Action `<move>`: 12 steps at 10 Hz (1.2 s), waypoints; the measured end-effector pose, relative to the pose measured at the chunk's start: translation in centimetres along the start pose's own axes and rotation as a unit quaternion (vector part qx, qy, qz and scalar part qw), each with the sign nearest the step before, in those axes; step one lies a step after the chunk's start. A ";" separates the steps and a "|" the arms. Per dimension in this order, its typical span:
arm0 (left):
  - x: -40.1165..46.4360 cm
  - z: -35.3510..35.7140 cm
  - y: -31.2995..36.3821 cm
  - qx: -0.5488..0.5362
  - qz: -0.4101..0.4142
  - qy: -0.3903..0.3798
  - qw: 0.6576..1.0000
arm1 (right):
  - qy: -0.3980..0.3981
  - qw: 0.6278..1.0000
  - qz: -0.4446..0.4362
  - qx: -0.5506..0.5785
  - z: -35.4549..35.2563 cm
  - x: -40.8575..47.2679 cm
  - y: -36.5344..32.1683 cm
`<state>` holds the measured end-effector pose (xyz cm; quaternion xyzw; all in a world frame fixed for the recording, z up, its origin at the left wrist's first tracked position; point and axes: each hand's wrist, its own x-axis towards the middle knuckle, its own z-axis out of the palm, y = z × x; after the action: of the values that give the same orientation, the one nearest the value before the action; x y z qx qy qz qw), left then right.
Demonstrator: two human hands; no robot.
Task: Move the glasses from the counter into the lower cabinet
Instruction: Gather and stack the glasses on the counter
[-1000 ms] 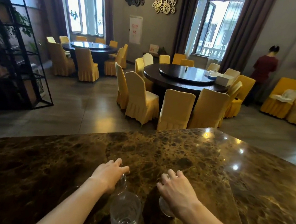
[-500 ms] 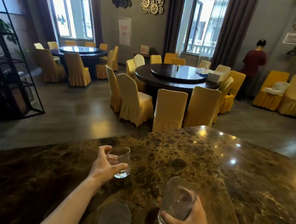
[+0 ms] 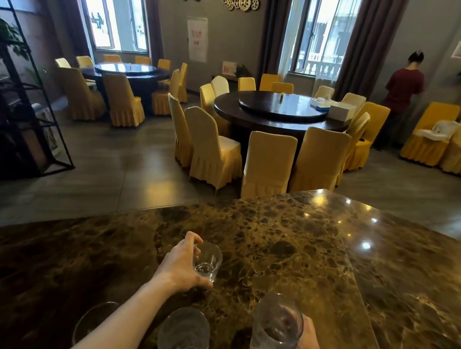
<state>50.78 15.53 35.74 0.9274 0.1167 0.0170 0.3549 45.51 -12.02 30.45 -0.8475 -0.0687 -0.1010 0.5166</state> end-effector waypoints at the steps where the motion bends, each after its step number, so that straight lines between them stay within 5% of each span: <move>1: 0.1 0.3 -0.8 0.006 -0.005 -0.004 1.000 | -0.035 0.999 -0.001 0.005 -0.5 0.2 -0.2; 3: -0.4 -0.2 -0.7 0.002 -0.024 -0.020 1.000 | -0.110 0.989 0.048 0.087 -3.7 0.2 -2.2; 5: -5.6 -5.2 -1.5 0.098 0.029 0.028 0.994 | -0.030 0.991 -0.116 -0.051 -5.6 4.8 -9.4; 6: -9.4 -8.7 -4.0 0.176 0.028 -0.025 0.984 | -0.131 0.965 -0.181 -0.140 -1.7 8.0 -13.2; 8: -14.7 -12.3 -7.9 0.177 0.007 -0.141 0.974 | -0.381 0.839 -0.184 -0.343 9.2 11.9 -15.1; 12: -16.0 -10.4 -7.7 0.189 0.024 -0.064 0.980 | -0.379 0.799 -0.238 -0.401 12.6 12.3 -13.9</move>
<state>32.41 24.23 39.21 0.9794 0.0721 -0.0563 0.1798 55.68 5.69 39.77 -0.9063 -0.4122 0.0900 0.0227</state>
